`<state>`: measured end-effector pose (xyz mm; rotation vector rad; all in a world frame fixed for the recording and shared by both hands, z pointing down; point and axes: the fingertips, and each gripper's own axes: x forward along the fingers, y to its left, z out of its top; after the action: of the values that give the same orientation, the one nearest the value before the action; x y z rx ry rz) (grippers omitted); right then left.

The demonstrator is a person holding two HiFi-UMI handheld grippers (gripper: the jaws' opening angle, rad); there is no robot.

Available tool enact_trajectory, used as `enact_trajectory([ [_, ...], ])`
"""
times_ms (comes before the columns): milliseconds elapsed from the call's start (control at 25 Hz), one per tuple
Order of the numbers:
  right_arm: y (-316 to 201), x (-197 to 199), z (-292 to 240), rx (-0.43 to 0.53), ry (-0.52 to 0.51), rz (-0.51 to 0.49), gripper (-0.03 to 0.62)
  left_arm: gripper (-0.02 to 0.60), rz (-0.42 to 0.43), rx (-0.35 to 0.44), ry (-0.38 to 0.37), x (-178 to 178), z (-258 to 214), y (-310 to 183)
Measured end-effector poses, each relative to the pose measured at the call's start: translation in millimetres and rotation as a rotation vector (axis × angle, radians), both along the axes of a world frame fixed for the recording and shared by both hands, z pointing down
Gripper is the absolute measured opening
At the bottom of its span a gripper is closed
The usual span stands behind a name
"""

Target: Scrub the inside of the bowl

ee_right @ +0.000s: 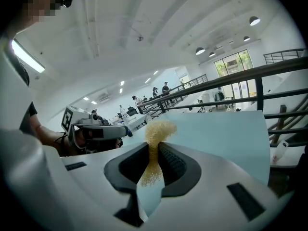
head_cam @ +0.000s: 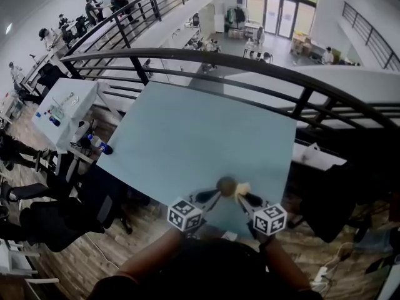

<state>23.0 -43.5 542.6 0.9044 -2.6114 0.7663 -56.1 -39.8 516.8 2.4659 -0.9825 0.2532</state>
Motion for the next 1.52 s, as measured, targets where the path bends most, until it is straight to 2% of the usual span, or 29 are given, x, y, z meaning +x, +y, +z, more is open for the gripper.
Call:
enact_trajectory([
  [120, 12, -3, -7, 0.022, -0.016, 0.029, 0.066, -0.002, 0.050, -0.007, 0.022, 2, -4, 12],
  [280, 36, -15, -17, 0.046, -0.009, 0.056, 0.066, -0.002, 0.107, 0.034, 0.039, -3, -22, 35],
  [440, 66, -47, -27, 0.076, 0.003, 0.071, 0.066, -0.002, 0.160, 0.056, 0.098, -31, -39, 76],
  [720, 128, -115, -32, 0.085, -0.021, 0.106, 0.066, -0.003, 0.170, 0.033, 0.123, -98, -42, 142],
  [880, 164, -140, -31, 0.103, -0.015, 0.114, 0.066, -0.002, 0.189, 0.047, 0.154, -118, -44, 179],
  [1240, 231, -172, -37, 0.103, 0.011, 0.168, 0.066, -0.002, 0.199, 0.043, 0.197, -154, -47, 236],
  [1520, 265, -155, -44, 0.126, 0.030, 0.193, 0.066, -0.002, 0.202, 0.098, 0.206, -138, -60, 268],
])
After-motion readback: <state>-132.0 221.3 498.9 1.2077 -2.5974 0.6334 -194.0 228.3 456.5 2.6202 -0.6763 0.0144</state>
